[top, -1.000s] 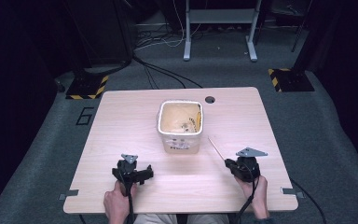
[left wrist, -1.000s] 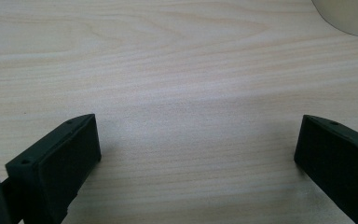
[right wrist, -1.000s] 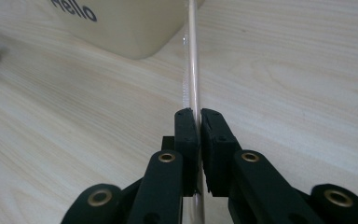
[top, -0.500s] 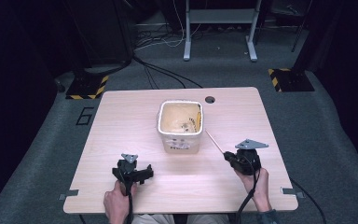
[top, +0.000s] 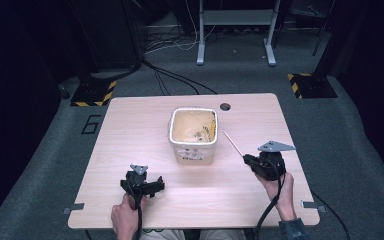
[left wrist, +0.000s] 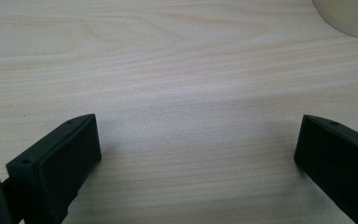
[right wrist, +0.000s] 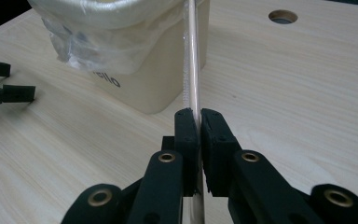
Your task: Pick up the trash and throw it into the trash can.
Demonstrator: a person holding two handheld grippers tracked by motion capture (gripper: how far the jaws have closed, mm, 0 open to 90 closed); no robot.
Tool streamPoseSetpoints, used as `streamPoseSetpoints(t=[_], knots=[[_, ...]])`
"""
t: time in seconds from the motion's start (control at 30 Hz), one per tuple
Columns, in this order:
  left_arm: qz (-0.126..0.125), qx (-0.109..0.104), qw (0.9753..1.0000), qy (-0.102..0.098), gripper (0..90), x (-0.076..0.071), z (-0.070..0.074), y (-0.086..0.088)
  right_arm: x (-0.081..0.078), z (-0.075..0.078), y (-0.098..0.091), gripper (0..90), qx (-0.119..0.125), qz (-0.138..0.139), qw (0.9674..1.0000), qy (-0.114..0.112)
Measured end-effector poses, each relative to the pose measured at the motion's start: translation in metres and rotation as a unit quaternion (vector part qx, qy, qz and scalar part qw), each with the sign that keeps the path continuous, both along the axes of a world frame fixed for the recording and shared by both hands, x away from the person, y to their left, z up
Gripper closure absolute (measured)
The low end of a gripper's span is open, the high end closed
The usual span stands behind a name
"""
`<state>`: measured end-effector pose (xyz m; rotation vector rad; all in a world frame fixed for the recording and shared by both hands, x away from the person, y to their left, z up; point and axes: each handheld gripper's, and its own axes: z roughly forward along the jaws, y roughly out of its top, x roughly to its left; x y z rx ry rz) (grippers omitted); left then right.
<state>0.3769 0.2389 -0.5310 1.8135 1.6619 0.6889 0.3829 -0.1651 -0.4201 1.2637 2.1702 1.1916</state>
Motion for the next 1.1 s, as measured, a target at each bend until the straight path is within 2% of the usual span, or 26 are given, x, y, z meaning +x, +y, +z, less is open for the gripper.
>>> streamPoseSetpoints(t=[0.03, 0.1, 0.17, 0.27, 0.43, 0.63, 0.87, 1.1], knots=[[0.000, 0.000, 1.0000, 0.000, 0.0, 0.000, 0.000, 0.000, 0.002, 0.005, -0.001, 85.4, 0.006, -0.001, 1.0000, -0.001], [-0.001, 0.000, 1.0000, 0.000, 0.0, 0.000, 0.000, 0.000, 0.003, 0.009, -0.001, 85.4, 0.001, -0.001, 1.0000, -0.007], [-0.001, 0.000, 1.0000, 0.000, 0.1, 0.000, 0.000, 0.000, 0.005, 0.011, -0.001, 85.4, -0.004, -0.002, 1.0000, -0.007], [-0.001, 0.000, 1.0000, 0.000, 0.0, 0.000, 0.000, 0.000, 0.007, 0.012, -0.003, 85.4, 0.003, -0.006, 0.9999, -0.008], [0.000, 0.000, 1.0000, 0.000, 0.0, 0.000, 0.000, 0.000, 0.012, 0.028, -0.003, 85.4, 0.008, -0.004, 0.9999, -0.012], [-0.001, 0.001, 1.0000, 0.000, 0.0, 0.000, 0.000, 0.000, 0.017, 0.044, 0.005, 85.4, 0.008, 0.004, 0.9996, -0.028], [-0.002, 0.001, 1.0000, 0.001, 0.0, -0.001, 0.000, 0.000, 0.023, 0.048, 0.016, 85.3, -0.004, 0.018, 0.9996, -0.022], [-0.001, 0.001, 1.0000, 0.000, 0.1, 0.000, 0.000, 0.000, 0.026, 0.053, 0.018, 85.3, -0.004, 0.021, 0.9994, -0.026]])
